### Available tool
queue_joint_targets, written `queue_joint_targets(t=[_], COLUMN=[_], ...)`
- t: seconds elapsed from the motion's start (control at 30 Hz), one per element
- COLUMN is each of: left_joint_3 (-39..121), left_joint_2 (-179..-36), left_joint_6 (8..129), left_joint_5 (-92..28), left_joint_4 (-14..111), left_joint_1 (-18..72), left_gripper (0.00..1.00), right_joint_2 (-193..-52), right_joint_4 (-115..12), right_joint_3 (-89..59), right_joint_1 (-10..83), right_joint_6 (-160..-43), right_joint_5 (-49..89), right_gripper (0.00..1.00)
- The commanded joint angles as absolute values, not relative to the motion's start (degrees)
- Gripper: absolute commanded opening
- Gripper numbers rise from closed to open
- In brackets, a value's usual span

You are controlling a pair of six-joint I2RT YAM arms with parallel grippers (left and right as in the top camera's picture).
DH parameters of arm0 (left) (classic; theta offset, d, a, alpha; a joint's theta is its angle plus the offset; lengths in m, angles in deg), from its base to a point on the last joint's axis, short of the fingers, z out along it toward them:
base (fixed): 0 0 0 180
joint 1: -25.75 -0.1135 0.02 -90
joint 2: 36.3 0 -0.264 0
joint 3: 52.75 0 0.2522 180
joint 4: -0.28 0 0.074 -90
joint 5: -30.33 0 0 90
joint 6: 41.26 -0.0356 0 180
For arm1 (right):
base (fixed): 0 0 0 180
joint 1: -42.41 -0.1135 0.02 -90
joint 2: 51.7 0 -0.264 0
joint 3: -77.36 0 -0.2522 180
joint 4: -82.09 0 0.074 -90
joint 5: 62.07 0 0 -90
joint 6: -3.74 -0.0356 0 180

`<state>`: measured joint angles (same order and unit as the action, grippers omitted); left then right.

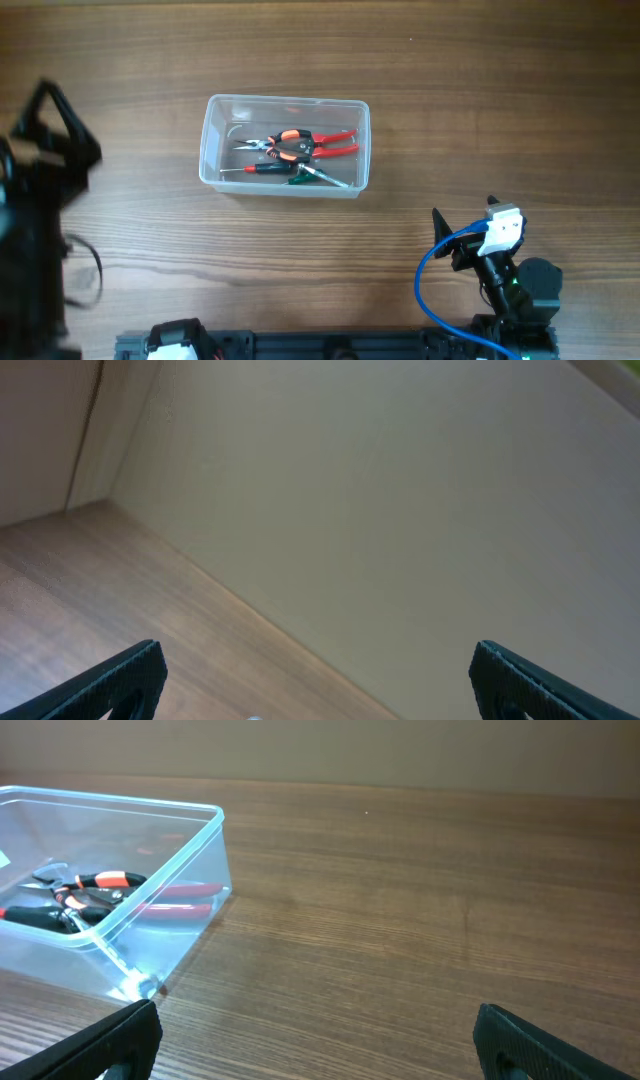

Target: Pack container

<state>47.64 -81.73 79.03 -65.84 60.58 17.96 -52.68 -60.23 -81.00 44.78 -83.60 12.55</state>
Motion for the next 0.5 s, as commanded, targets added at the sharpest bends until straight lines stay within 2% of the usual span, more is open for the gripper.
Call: queue_joint_targets(t=[0.0, 0.17, 0.47], left_joint_3=[34.03, 10.86, -19.30], left_joint_2=[-75.99, -64.29, -46.00], left_joint_6=[77.47, 77.47, 77.91], left_joint_5=[-72.07, -79.50, -77.49], left_joint_4=[56.25, 45.56, 31.60], left_joint_1=[18.88, 18.90, 21.55], left_gripper=[1.00, 1.00, 1.00], right_joint_2=[-51.85, -51.85, -51.85], right_joint_4=[-60.60, -60.60, -60.60], right_joint_3=[-81.02, -81.02, -81.02], right_joint_1=[45.02, 45.02, 45.02], right_joint_6=[-83.25, -83.23, -83.25], right_joint_5=[13.30, 13.30, 13.30], right_gripper=[1.00, 1.00, 1.00])
